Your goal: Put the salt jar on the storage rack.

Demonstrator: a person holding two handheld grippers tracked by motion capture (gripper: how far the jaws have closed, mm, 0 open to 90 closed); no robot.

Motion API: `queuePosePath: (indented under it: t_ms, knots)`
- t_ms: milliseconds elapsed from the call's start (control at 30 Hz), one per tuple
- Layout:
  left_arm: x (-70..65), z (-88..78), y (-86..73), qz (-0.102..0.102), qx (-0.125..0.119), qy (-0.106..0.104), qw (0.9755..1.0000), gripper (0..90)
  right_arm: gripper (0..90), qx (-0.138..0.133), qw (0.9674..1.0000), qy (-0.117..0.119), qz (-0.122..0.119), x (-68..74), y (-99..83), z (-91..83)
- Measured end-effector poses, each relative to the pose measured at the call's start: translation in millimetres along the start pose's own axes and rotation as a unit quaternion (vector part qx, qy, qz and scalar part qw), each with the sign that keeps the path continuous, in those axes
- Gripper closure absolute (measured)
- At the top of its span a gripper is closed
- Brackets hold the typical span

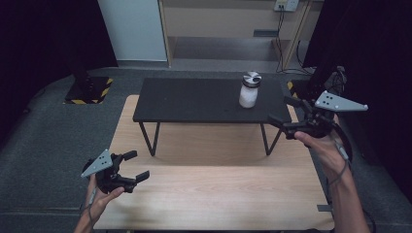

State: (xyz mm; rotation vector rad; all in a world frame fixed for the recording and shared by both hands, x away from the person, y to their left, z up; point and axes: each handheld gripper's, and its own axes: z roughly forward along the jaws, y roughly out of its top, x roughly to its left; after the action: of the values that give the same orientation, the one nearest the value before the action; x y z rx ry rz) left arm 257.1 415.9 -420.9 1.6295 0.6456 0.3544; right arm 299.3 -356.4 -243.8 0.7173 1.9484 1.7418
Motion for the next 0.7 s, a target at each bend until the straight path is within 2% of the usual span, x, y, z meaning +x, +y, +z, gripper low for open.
queuePosePath:
  t_ms: [167, 233, 300, 400, 700]
  knots:
    - [-0.4, -0.4, -0.2, 0.000, -0.002, 0.000, 1.0000, 2.3, 6.3, 0.007, 0.9999, 0.005, -0.015, 13.4, -2.0, -8.7]
    - [-0.7, 0.0, 0.0, 0.000, -0.001, 0.000, 1.0000, 2.3, 6.3, 0.005, 0.9999, 0.006, -0.014, 16.1, -4.2, -11.0]
    - [-0.7, 0.8, 0.6, 0.001, 0.000, -0.001, 1.0000, 2.2, 6.3, 0.010, 0.9998, 0.013, -0.013, 16.2, -3.8, -11.2]
    - [-0.2, 0.8, 0.9, 0.002, -0.001, -0.001, 1.0000, 2.2, 6.2, 0.003, 0.9998, 0.020, -0.007, 15.4, -7.2, -10.2]
    - [-0.8, -0.5, 0.8, 0.003, -0.006, -0.002, 1.0000, 2.2, 6.2, 0.021, 0.9995, 0.015, -0.019, 21.4, -7.8, -5.2]
